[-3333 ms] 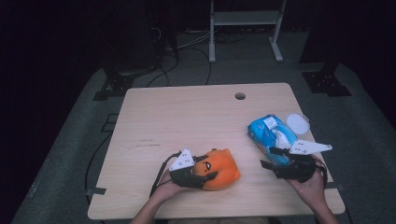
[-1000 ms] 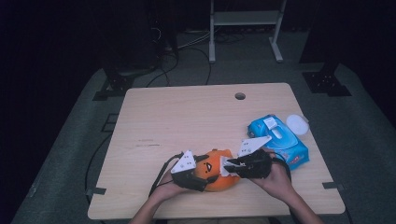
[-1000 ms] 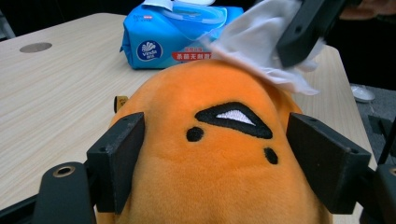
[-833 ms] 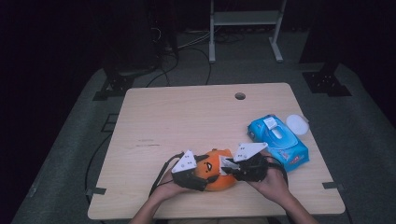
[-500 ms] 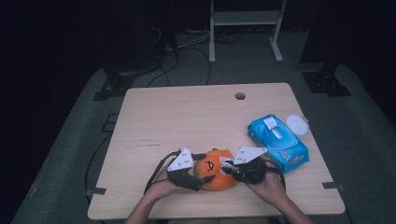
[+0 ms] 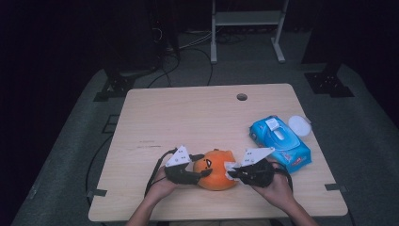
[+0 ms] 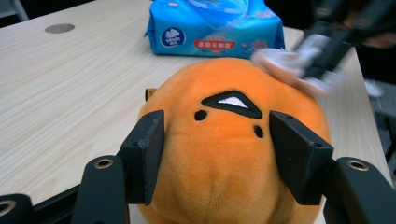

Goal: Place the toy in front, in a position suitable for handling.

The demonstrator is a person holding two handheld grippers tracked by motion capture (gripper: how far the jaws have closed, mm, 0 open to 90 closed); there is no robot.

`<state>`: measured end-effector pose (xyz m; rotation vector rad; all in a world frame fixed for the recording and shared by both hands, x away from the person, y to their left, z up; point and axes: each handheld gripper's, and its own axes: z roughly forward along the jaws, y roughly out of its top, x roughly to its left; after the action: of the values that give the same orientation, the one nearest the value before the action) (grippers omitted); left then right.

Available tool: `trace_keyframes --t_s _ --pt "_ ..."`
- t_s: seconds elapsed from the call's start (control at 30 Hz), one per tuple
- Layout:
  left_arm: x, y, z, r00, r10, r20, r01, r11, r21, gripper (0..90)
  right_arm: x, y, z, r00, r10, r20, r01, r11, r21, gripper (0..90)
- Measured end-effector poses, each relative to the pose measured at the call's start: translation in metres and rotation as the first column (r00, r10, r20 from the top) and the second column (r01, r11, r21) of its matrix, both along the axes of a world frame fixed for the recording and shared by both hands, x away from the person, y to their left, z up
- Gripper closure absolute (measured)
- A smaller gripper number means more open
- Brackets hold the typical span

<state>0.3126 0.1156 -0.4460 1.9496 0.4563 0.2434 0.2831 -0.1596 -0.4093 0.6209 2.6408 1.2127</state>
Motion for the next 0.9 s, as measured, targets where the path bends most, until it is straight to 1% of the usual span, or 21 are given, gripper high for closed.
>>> trace_keyframes --t_s 0.03,0.07,0.1,0.17,0.23,0.27,0.3,0.33,0.4,0.47,0.5,0.53,0.57,0.6,0.63,0.67,0.73,0.8,0.83,0.9 --pt "0.001 0.000 -0.001 0.9999 0.000 -0.014 0.000 0.9999 -0.013 38.7 -0.001 0.004 0.001 0.9997 0.023 -0.001 -0.023 1.000 0.010 85.9" --pt "0.002 0.001 -0.001 0.9996 -0.002 -0.027 0.002 0.9999 -0.017 38.7 -0.004 0.008 0.003 0.9990 0.045 0.002 -0.045 0.999 0.015 85.9" --pt "0.004 0.002 -0.001 0.9994 -0.004 -0.034 0.003 0.9997 -0.023 38.7 -0.006 0.012 0.003 0.9982 0.057 0.016 -0.058 0.998 0.013 85.9" --pt "0.004 0.004 -0.002 0.9988 -0.007 -0.048 0.005 0.9994 -0.034 38.6 -0.009 0.018 0.004 0.9970 0.060 0.048 -0.060 0.998 -0.016 85.9" --pt "0.004 0.005 -0.002 0.9987 -0.007 -0.050 0.005 0.9992 -0.039 38.0 -0.009 0.017 0.004 0.9966 0.061 0.054 -0.060 0.998 -0.020 85.9" --pt "0.004 0.005 -0.003 0.9983 -0.004 -0.058 0.001 0.9990 -0.044 37.8 -0.005 0.010 0.003 0.9979 0.046 0.045 -0.045 0.999 -0.011 86.0" --pt "0.004 0.005 -0.003 0.9986 -0.004 -0.052 0.002 0.9990 -0.044 37.4 -0.003 0.007 0.003 0.9982 0.038 0.046 -0.037 0.999 -0.014 86.0" --pt "0.004 0.004 -0.003 0.9983 -0.002 -0.059 -0.001 0.9988 -0.048 36.8 0.000 0.002 0.001 0.9989 0.022 0.042 -0.021 1.000 -0.020 86.0" --pt "0.004 0.003 -0.002 0.9978 0.004 -0.067 -0.007 0.9987 -0.051 35.8 0.004 -0.009 -0.002 0.9999 -0.004 0.014 0.004 1.000 -0.003 86.0" --pt "0.004 0.001 -0.001 0.9975 0.007 -0.070 -0.010 0.9990 -0.044 35.1 0.004 -0.013 -0.002 0.9999 -0.015 0.008 0.015 1.000 0.006 86.0" --pt "0.004 0.001 -0.001 0.9978 0.011 -0.065 -0.013 0.9990 -0.044 35.0 0.002 -0.011 -0.001 0.9999 -0.009 0.010 0.009 1.000 0.015 86.0" --pt "0.004 0.000 -0.002 0.9974 0.017 -0.070 -0.020 0.9984 -0.053 35.0 -0.001 -0.006 0.001 0.9998 0.010 0.015 -0.010 1.000 0.021 86.0" --pt "0.004 0.000 -0.002 0.9974 0.017 -0.070 -0.020 0.9984 -0.053 35.1 -0.005 0.000 0.003 0.9992 0.037 0.012 -0.038 0.999 0.037 86.0" --pt "0.005 -0.001 -0.002 0.9969 0.024 -0.075 -0.029 0.9977 -0.062 35.0 -0.009 0.009 0.003 0.9974 0.071 0.011 -0.071 0.997 0.042 86.0" --pt "0.005 -0.001 -0.002 0.9969 0.024 -0.075 -0.029 0.9977 -0.062 35.1 -0.009 0.009 0.003 0.9974 0.071 0.011 -0.071 0.997 0.042 86.0" --pt "0.004 -0.002 -0.002 0.9975 0.022 -0.067 -0.026 0.9982 -0.055 35.3 -0.017 0.027 0.002 0.9914 0.122 0.047 -0.122 0.993 -0.003 85.9" --pt "0.004 0.000 -0.002 0.9978 0.016 -0.064 -0.019 0.9987 -0.047 36.0 -0.021 0.035 0.000 0.9870 0.141 0.077 -0.137 0.989 -0.049 86.0" --pt "0.005 0.002 -0.003 0.9969 0.022 -0.076 -0.026 0.9984 -0.051 36.2 -0.019 0.030 0.000 0.9879 0.134 0.078 -0.130 0.990 -0.046 86.0" --pt "0.005 0.003 -0.003 0.9963 0.023 -0.082 -0.027 0.9981 -0.055 36.2 -0.016 0.025 0.001 0.9896 0.117 0.084 -0.114 0.993 -0.041 86.0" --pt "0.007 0.006 -0.005 0.9954 0.023 -0.093 -0.029 0.9974 -0.066 36.1 -0.011 0.010 0.002 0.9947 0.070 0.076 -0.069 0.997 -0.026 86.0"
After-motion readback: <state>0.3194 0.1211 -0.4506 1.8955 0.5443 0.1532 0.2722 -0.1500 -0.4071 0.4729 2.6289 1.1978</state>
